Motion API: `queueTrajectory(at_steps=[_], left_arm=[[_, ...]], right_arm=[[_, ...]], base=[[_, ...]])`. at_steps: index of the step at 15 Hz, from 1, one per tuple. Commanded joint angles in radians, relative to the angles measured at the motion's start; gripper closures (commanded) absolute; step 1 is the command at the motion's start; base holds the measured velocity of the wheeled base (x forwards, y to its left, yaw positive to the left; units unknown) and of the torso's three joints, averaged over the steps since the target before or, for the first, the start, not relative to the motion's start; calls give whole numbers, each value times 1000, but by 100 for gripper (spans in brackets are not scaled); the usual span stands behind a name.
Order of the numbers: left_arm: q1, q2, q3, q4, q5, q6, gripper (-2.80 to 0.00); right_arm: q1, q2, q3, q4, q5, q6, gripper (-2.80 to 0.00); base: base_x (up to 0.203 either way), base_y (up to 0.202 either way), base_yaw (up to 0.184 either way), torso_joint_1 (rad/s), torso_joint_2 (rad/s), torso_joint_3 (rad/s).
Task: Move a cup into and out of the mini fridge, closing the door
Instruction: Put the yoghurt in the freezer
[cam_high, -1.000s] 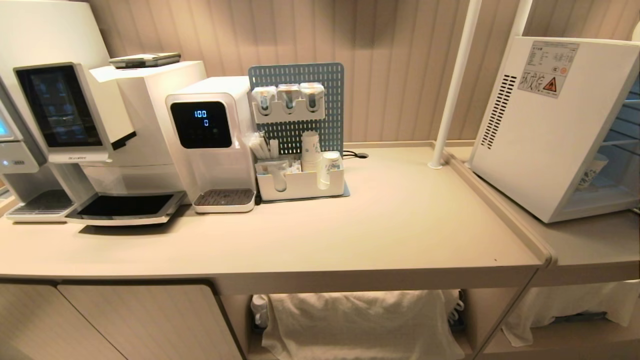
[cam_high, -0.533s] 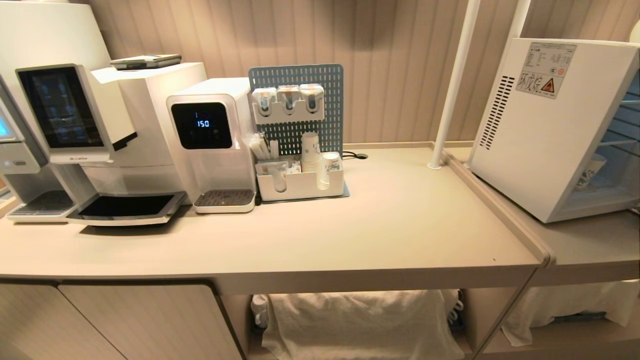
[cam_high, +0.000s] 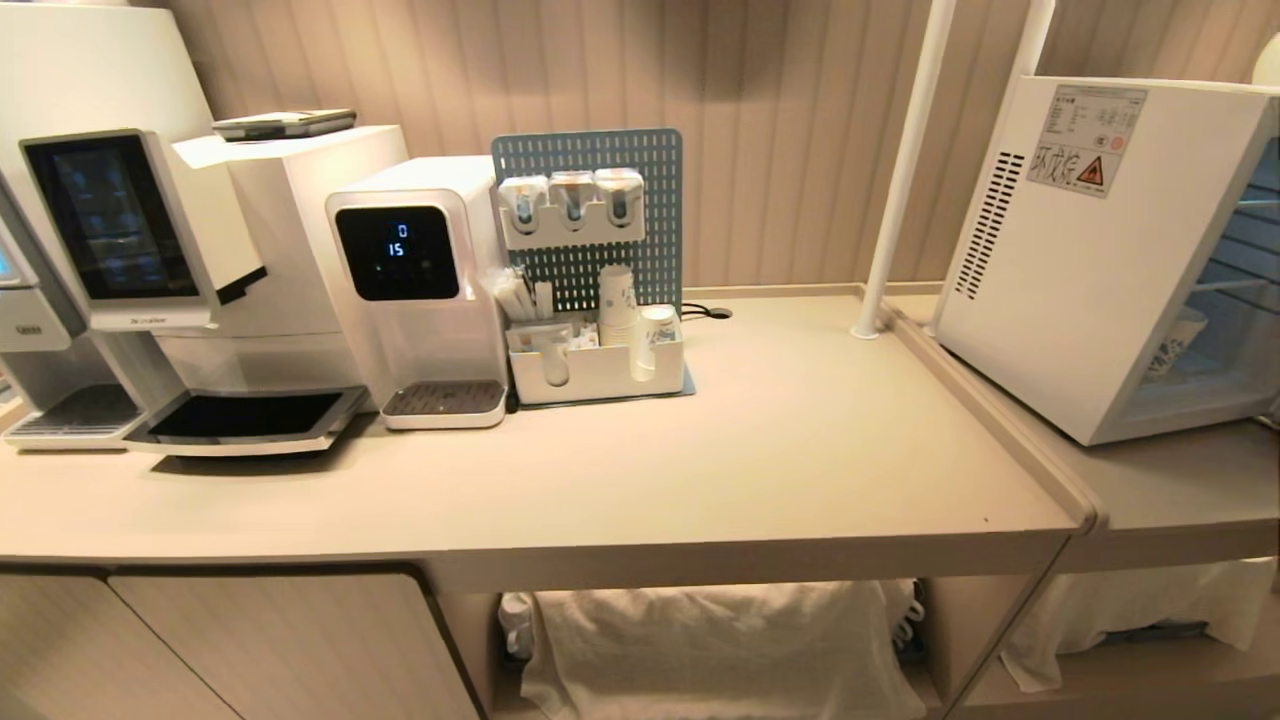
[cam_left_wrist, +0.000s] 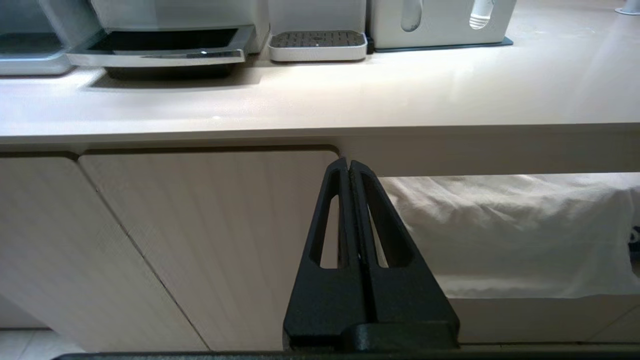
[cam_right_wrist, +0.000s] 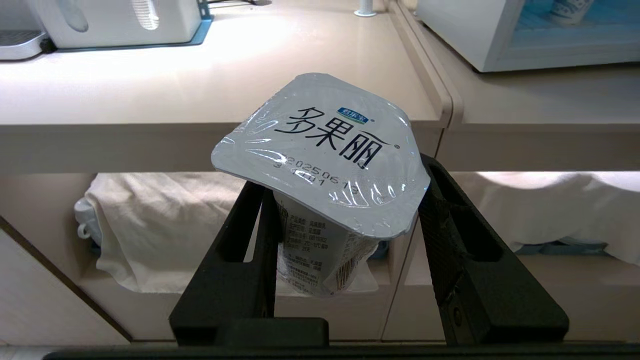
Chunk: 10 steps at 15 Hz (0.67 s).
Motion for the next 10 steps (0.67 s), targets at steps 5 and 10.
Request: queueTrajectory(at_steps=[5,10], left_arm=[[1,1,0,1,-1,10,0],[1,1,0,1,-1,14,0]], right_arm=[[0,0,6,-16,1,3,0],[0,0,8,-22,1,1,0]], base=[[0,-117,8,1,1,4],[0,-195,-2,3,0,1]])
